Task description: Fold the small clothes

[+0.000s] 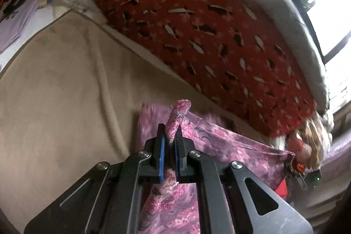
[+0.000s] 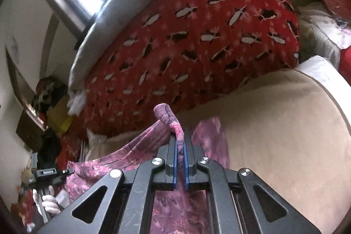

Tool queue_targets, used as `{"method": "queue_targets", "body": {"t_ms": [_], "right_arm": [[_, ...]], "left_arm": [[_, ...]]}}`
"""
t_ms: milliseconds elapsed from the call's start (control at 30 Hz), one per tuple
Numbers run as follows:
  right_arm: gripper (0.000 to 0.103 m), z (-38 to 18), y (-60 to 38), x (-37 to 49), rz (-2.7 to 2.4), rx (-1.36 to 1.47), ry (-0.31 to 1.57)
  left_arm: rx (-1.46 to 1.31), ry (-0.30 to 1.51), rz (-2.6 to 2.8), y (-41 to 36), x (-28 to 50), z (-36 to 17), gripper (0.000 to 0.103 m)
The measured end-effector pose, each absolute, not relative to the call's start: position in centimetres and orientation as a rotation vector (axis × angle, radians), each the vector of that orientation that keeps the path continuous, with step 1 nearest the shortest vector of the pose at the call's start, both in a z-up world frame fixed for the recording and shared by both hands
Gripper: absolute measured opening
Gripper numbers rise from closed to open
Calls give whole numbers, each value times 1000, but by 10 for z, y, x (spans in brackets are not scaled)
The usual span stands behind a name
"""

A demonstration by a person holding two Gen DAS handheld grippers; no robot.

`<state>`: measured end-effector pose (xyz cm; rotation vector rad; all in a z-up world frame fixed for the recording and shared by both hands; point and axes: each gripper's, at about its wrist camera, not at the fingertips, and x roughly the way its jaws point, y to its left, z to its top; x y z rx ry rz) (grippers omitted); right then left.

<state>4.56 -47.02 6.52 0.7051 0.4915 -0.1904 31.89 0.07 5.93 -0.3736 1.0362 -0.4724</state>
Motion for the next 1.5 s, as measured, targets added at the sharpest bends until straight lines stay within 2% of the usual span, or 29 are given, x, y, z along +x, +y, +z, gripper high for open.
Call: {"method": "queue_targets", "body": {"t_ms": [200, 367, 433, 633, 700, 733, 800, 900, 1100, 1233, 1333, 1500], "right_arm": [[4, 33, -498, 92, -242, 750, 523], [7, -26, -512, 115, -337, 824, 695], [13, -37, -515, 110, -357, 865, 723], [14, 4, -502, 71, -367, 781, 613], [18, 14, -485, 61, -296, 764, 566], [22, 15, -474, 60, -269, 743, 563], [24, 3, -457, 66, -265, 695, 618], [25, -30, -449, 78, -295, 674, 771], [28, 6, -449, 33, -300, 700, 697], [34, 1, -432, 0, -274, 658, 694], [35, -32, -425, 3, -305, 625, 846], [37, -2, -415, -23, -328, 628, 769]], "left_arm": [[-301, 1117, -374, -31, 365, 10, 4], [-261, 1213, -314, -37, 374, -32, 6], [-263, 1204, -315, -30, 373, -23, 8], [-366, 1117, -413, 7, 349, 34, 7], [-346, 1108, -459, 3, 327, 40, 8], [-323, 1124, -478, -5, 316, 35, 12], [-255, 1171, -465, -20, 301, 18, 20], [-129, 1269, -371, -37, 286, -24, 21], [-214, 1236, -417, -19, 253, 2, 22], [-183, 1247, -426, -28, 222, -7, 42], [-89, 1263, -388, -39, 212, -27, 42], [-51, 1275, -358, -41, 193, -27, 53]]}}
